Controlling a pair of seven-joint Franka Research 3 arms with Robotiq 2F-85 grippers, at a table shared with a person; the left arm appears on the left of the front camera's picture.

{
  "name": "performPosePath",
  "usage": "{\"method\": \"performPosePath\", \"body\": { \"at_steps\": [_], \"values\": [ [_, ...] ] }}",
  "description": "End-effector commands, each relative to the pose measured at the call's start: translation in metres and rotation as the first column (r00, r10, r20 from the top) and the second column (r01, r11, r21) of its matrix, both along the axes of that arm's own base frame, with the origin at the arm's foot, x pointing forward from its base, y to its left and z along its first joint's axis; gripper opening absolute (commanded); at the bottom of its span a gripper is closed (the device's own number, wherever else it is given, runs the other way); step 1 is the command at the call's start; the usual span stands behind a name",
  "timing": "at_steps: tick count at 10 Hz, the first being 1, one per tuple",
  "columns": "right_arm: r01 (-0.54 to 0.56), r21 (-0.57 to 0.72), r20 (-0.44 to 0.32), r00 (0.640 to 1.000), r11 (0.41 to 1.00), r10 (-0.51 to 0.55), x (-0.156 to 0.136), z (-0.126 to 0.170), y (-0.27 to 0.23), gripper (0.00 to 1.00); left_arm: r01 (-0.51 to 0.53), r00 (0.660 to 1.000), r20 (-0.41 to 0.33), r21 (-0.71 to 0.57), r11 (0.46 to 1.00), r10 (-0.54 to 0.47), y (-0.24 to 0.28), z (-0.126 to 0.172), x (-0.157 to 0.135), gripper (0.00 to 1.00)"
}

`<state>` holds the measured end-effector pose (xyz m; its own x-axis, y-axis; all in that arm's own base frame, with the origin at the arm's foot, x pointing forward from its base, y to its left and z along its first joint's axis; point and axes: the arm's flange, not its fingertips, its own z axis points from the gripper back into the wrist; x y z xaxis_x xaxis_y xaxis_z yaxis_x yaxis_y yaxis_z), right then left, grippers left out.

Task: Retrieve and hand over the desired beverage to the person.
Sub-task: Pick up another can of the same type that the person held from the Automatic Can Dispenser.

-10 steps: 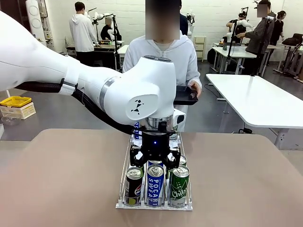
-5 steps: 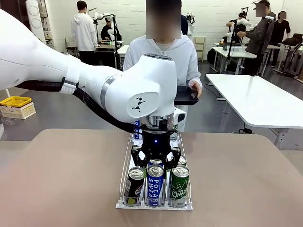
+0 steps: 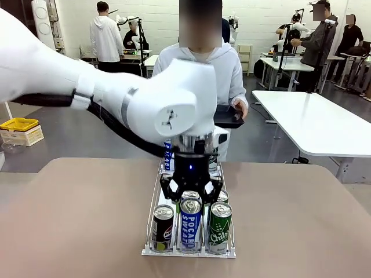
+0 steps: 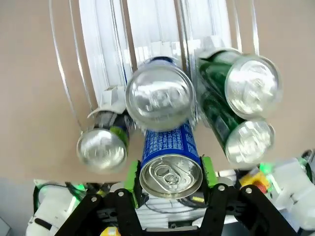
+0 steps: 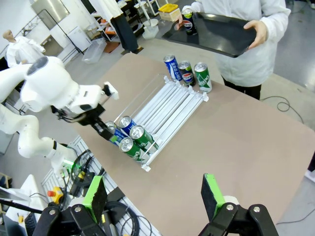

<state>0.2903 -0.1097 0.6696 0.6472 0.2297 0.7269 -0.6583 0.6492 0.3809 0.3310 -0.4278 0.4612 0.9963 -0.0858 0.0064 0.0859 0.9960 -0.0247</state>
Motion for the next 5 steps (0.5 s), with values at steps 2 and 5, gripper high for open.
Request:
{"method": "performPosePath", "body": {
  "at_steps": [2, 5],
  "values": [
    [-0.020, 0.032, 0.021, 1.000, 0.999, 0.019, 0.002, 0.000, 0.001, 1.00, 0.076, 0.997, 0.022, -0.056, 0.996, -0.075, 0.023, 0.123, -0.032, 0.00],
    [-0.020, 0.032, 0.021, 1.000, 0.999, 0.019, 0.002, 0.000, 0.001, 1.00, 0.110, 0.992, 0.068, -0.044, 0.993, -0.107, 0.038, 0.203, -0.043, 0.00]
  ]
}}
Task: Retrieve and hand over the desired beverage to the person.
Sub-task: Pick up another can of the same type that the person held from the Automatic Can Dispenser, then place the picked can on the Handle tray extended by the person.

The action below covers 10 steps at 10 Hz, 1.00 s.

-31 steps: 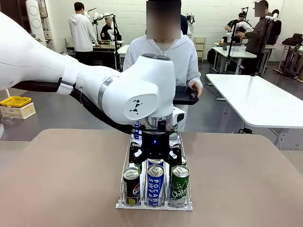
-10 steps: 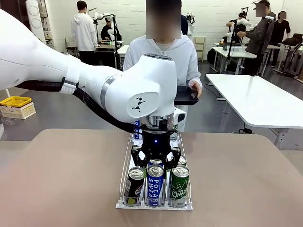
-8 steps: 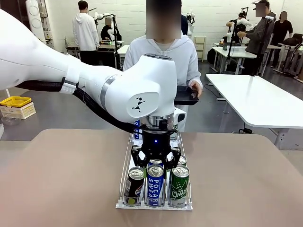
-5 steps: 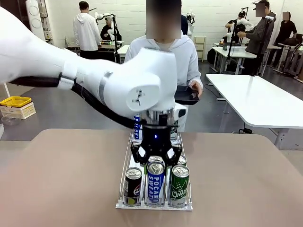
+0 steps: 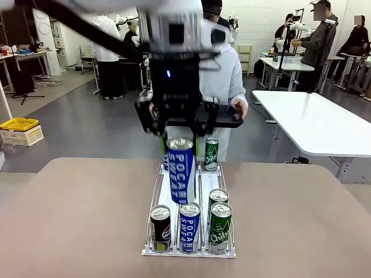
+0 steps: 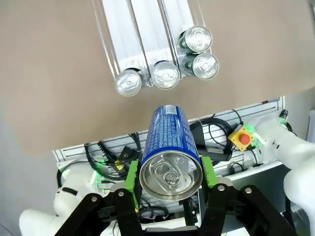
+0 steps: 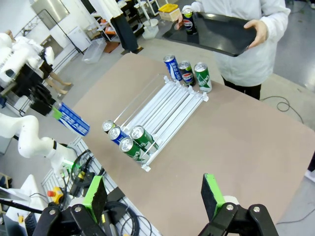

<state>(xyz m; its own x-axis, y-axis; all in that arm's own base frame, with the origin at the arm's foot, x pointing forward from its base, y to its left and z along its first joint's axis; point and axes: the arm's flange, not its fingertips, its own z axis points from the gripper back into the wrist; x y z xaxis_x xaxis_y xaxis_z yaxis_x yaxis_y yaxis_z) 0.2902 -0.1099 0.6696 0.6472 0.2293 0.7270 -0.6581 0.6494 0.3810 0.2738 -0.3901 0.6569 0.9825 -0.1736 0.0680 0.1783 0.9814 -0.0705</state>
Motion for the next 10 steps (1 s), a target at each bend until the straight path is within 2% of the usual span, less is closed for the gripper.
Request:
{"method": "performPosePath", "body": {
  "at_steps": [1, 3, 4, 7, 8, 10],
  "values": [
    [-0.020, 0.031, 0.021, 1.000, 0.999, 0.019, 0.002, 0.000, 0.001, 1.00, 0.022, 0.999, 0.042, 0.008, 1.000, -0.023, 0.004, 0.027, 0.014, 0.00],
    [-0.020, 0.031, 0.021, 1.000, 0.999, 0.019, 0.002, 0.000, 0.001, 1.00, 0.024, 0.996, 0.090, -0.007, 1.000, -0.023, 0.012, 0.044, 0.036, 0.00],
    [-0.020, 0.031, 0.021, 1.000, 0.999, 0.019, 0.002, 0.000, 0.001, 1.00, 0.036, 0.996, 0.077, -0.012, 0.999, -0.035, 0.017, 0.044, 0.045, 0.00],
    [-0.020, 0.031, 0.021, 1.000, 0.999, 0.019, 0.002, 0.000, 0.001, 1.00, 0.054, 0.996, 0.072, -0.020, 0.998, -0.052, 0.029, 0.040, 0.048, 0.00],
    [-0.020, 0.031, 0.021, 1.000, 0.999, 0.019, 0.002, 0.000, 0.001, 1.00, 0.019, 0.998, 0.064, 0.000, 1.000, -0.019, 0.021, 0.037, 0.050, 0.00],
    [-0.020, 0.031, 0.021, 1.000, 0.999, 0.019, 0.002, 0.000, 0.001, 1.00, 0.019, 0.998, 0.064, 0.000, 1.000, -0.019, 0.021, 0.037, 0.050, 0.00]
  ]
}}
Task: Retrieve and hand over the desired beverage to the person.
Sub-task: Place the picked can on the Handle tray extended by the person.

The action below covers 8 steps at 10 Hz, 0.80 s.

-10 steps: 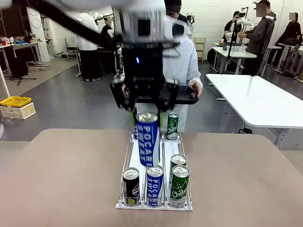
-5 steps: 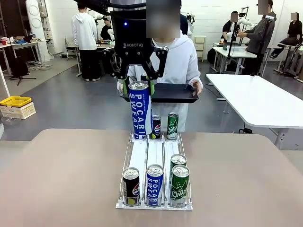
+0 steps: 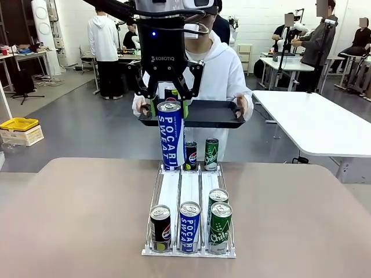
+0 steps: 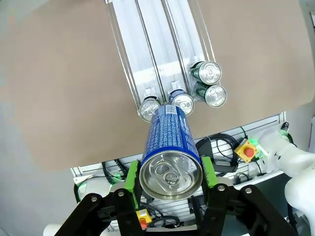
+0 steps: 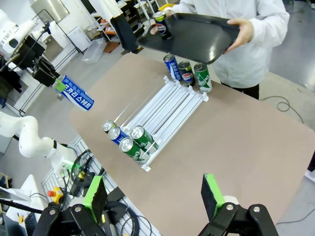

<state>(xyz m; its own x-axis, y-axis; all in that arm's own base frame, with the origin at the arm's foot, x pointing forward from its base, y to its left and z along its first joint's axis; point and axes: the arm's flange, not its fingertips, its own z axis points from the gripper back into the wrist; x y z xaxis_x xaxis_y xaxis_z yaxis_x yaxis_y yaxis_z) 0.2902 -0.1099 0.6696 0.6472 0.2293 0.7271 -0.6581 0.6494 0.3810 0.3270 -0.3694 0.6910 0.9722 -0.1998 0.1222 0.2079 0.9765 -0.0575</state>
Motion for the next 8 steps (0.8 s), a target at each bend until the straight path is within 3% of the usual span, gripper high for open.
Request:
{"method": "performPosePath", "body": {
  "at_steps": [1, 8],
  "values": [
    [-0.020, 0.031, 0.021, 1.000, 0.999, 0.019, 0.0023, -0.0001, 0.0010, 1.00, -0.008, 1.000, 0.008, -0.003, 1.000, 0.008, 0.0007, 0.0034, -0.0028, 0.00],
    [-0.020, 0.031, 0.021, 1.000, 0.999, 0.019, 0.0023, -0.0001, 0.0010, 1.00, -0.008, 1.000, 0.008, -0.003, 1.000, 0.008, 0.0007, 0.0034, -0.0028, 0.00]
  ]
}}
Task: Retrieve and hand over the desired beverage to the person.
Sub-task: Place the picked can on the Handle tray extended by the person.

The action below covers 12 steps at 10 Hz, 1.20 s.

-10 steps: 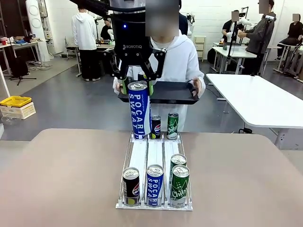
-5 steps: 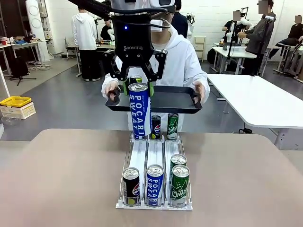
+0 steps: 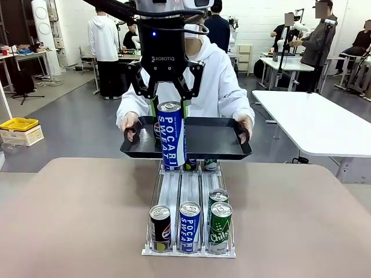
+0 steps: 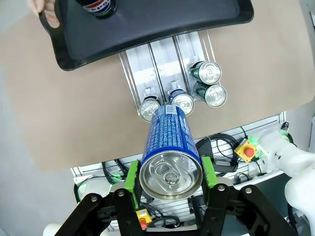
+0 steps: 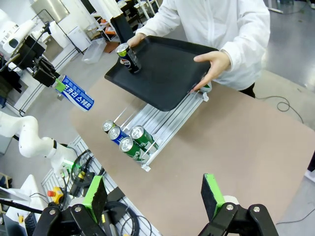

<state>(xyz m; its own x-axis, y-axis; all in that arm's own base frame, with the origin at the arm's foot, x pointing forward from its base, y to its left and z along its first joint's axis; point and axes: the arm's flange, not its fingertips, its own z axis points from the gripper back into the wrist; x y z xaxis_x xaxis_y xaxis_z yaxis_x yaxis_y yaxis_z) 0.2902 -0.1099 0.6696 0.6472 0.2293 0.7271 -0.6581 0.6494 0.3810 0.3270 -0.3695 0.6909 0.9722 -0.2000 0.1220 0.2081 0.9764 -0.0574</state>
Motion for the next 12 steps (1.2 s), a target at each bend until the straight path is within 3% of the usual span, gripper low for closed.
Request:
{"method": "performPosePath", "body": {
  "at_steps": [1, 10, 11, 12],
  "values": [
    [-0.020, 0.031, 0.021, 1.000, 0.999, 0.019, 0.002, 0.000, 0.001, 1.00, -0.008, 1.000, 0.008, -0.003, 1.000, 0.008, 0.001, 0.003, -0.003, 0.00],
    [-0.020, 0.031, 0.021, 1.000, 0.999, 0.019, 0.002, 0.000, 0.001, 1.00, -0.008, 1.000, 0.008, -0.003, 1.000, 0.008, 0.001, 0.003, -0.003, 0.00],
    [-0.020, 0.031, 0.021, 1.000, 0.999, 0.019, 0.002, 0.000, 0.001, 1.00, 0.000, 1.000, 0.000, 0.000, 1.000, 0.000, 0.000, 0.000, 0.000, 0.58],
    [-0.020, 0.031, 0.021, 1.000, 0.999, 0.019, 0.002, 0.000, 0.001, 1.00, 0.025, 1.000, 0.012, 0.027, 0.999, -0.025, -0.023, 0.011, 0.024, 0.58]
  ]
}}
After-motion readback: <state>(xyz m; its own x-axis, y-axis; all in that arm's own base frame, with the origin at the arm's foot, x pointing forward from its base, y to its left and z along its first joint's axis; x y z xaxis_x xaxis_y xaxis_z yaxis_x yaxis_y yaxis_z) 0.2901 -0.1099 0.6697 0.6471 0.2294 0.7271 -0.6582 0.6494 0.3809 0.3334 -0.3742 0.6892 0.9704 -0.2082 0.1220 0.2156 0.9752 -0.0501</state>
